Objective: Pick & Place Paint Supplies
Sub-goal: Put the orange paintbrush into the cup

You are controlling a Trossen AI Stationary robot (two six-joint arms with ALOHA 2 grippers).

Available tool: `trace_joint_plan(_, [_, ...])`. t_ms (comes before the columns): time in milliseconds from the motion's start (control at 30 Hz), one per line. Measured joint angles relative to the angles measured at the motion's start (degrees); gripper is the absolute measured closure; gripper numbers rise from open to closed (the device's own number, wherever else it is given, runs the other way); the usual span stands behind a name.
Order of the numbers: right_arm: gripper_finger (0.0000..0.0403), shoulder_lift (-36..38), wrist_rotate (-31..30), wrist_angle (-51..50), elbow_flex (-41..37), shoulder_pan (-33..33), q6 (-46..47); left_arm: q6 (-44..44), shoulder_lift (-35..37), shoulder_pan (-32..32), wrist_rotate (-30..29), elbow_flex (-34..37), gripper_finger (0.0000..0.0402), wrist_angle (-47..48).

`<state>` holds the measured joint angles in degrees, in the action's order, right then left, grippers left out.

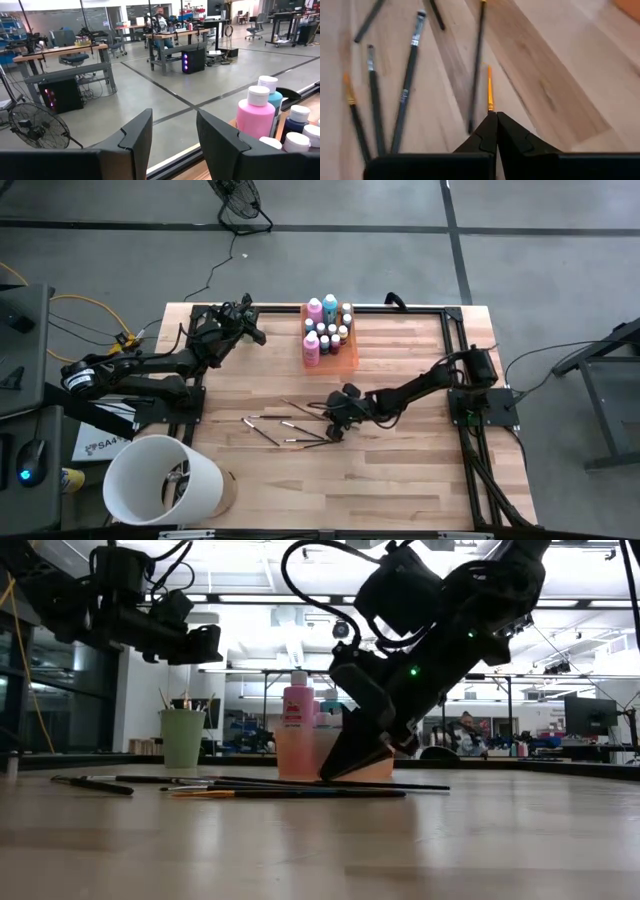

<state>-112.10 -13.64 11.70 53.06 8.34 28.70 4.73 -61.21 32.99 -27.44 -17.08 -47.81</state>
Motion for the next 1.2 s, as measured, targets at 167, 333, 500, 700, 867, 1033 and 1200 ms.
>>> trace_joint_plan(167, [0.0401, 1.2, -1.1, -5.0, 0.0, 0.3, 0.5, 0.0, 0.0, 0.0, 0.0, 0.0, 0.0249, 0.0])
trace_joint_plan(333, [0.0401, 3.5, -1.2, -10.2, -0.1, 0.6, 1.4, 0.1, 0.0, 0.0, 0.0, 0.0, 0.0249, 0.0])
trace_joint_plan(500, [0.0401, 7.4, -3.0, -16.7, -0.4, 0.6, 1.1, 0.1, 0.0, 0.0, 0.1, 0.0, 0.0249, 0.0])
trace_joint_plan(700, [0.0401, 13.8, -2.3, -18.4, -0.3, 0.4, -2.7, 0.2, 0.0, 0.0, 0.0, 0.0, 0.0249, 0.5])
trace_joint_plan(867, [0.0379, 15.5, 5.0, -20.8, 2.4, -1.0, -7.9, 1.0, 0.0, 0.0, 0.1, 0.0, 0.0249, 0.9])
trace_joint_plan(1033, [0.0314, 12.5, 5.3, -31.5, 10.9, -2.6, -11.2, 1.0, 0.0, 0.0, 0.0, 0.0, 0.0249, 1.6])
trace_joint_plan(1200, [0.0271, 8.8, 6.9, -40.5, 20.0, -6.0, -11.9, 1.0, 0.0, 0.0, 0.0, 0.0, 0.0249, 1.7])
